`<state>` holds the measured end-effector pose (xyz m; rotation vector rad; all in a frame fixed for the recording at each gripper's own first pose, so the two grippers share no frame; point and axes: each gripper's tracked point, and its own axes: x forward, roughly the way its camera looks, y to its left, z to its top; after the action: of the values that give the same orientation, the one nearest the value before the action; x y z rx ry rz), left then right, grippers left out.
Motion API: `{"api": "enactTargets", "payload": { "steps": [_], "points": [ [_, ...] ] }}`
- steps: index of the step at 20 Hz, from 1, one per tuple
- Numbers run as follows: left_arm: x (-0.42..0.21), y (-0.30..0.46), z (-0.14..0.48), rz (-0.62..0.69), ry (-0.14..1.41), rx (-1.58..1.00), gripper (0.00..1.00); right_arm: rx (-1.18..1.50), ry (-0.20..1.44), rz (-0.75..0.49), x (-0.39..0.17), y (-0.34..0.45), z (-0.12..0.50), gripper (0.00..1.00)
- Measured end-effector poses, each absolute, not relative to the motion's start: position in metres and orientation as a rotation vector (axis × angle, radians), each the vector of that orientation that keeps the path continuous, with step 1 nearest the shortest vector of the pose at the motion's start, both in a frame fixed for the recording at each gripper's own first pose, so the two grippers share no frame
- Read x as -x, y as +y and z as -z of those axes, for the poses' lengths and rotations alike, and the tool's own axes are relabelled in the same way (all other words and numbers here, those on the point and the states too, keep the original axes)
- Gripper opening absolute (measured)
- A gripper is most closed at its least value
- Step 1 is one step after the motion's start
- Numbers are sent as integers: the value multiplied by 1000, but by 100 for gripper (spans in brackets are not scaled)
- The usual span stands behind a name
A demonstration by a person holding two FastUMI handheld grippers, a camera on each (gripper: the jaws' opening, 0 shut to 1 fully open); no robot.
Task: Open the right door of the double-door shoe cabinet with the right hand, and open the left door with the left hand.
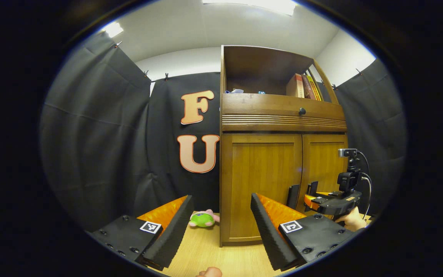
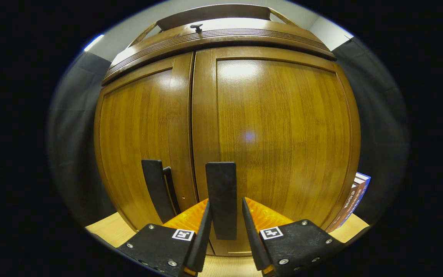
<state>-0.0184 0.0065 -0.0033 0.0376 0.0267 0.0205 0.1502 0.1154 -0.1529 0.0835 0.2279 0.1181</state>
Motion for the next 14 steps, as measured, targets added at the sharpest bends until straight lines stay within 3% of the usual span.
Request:
{"api": "enactTargets", "payload": {
  "steps": [1, 2, 6, 7, 8, 9, 10, 11, 13, 14],
  "points": [
    [18, 7, 2, -23, 25, -39, 96, -83, 228, -121, -150, 116, 153, 36],
    [18, 7, 2, -25, 25, -39, 96, -79, 228, -120, -149, 117, 154, 41],
    [22, 7, 2, -23, 25, -41, 96, -72, 229, -120, -147, 115, 154, 36],
    [21, 7, 1, -25, 26, -43, 98, -73, 234, -120, -145, 114, 154, 46],
    [22, 7, 1, -28, 26, -47, 97, -73, 237, -120, -142, 114, 154, 44],
    [23, 6, -1, -30, 25, -51, 96, -65, 237, -120, -138, 113, 153, 33],
    [24, 7, -2, -31, 24, -54, 96, -52, 233, -124, -136, 112, 152, 42],
    [25, 6, -2, -30, 22, -54, 96, -55, 225, -126, -133, 112, 151, 32],
    [27, 3, -4, -26, 19, -53, 94, -64, 221, -136, -125, 111, 149, 31],
    [29, 2, -4, -23, 18, -54, 95, -73, 222, -142, -120, 110, 149, 39]
  ]
}}
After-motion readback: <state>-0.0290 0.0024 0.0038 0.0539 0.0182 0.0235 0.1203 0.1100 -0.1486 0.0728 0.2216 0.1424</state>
